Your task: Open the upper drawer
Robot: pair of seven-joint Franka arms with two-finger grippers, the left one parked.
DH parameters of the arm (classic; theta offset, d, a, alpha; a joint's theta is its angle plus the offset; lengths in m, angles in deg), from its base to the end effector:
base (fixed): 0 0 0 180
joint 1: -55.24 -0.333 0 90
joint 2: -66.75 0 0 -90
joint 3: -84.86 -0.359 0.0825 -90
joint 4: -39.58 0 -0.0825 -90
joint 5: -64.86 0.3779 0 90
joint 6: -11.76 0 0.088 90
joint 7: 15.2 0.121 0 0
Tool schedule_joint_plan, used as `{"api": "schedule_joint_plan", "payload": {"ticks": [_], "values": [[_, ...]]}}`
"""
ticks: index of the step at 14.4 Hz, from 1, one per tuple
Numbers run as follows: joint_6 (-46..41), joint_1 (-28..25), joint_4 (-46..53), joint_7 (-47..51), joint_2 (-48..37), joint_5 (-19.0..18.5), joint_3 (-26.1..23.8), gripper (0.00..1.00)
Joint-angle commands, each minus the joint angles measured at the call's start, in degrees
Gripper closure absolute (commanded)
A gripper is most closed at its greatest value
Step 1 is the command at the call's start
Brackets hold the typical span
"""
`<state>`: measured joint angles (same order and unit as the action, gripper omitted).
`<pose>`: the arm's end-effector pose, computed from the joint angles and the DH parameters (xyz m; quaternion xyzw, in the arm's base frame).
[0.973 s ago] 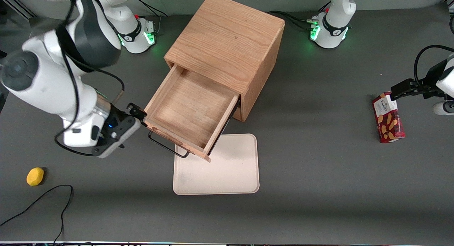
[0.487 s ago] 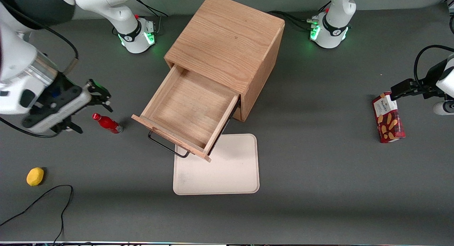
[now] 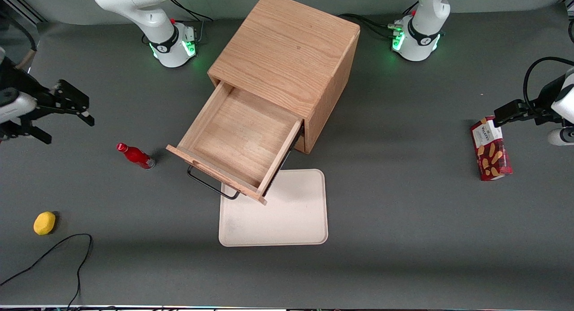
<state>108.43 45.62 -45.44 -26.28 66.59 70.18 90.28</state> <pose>0.5591 0.0512 0.7083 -0.9849 -0.1315 -0.1054 0.0403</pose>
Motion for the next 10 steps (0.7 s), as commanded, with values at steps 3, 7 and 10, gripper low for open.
{"api": "schedule_joint_plan", "payload": {"ticks": [3, 7, 10], "values": [[-3.60, 2.41, -3.56, 9.14, -2.65, -5.47, -0.76, 0.00], [-3.42, 5.39, -4.71, 9.23, -1.60, -6.20, -0.58, 0.00], [-3.51, 5.66, -3.74, 9.58, -0.72, -6.29, -0.32, 0.00]]}}
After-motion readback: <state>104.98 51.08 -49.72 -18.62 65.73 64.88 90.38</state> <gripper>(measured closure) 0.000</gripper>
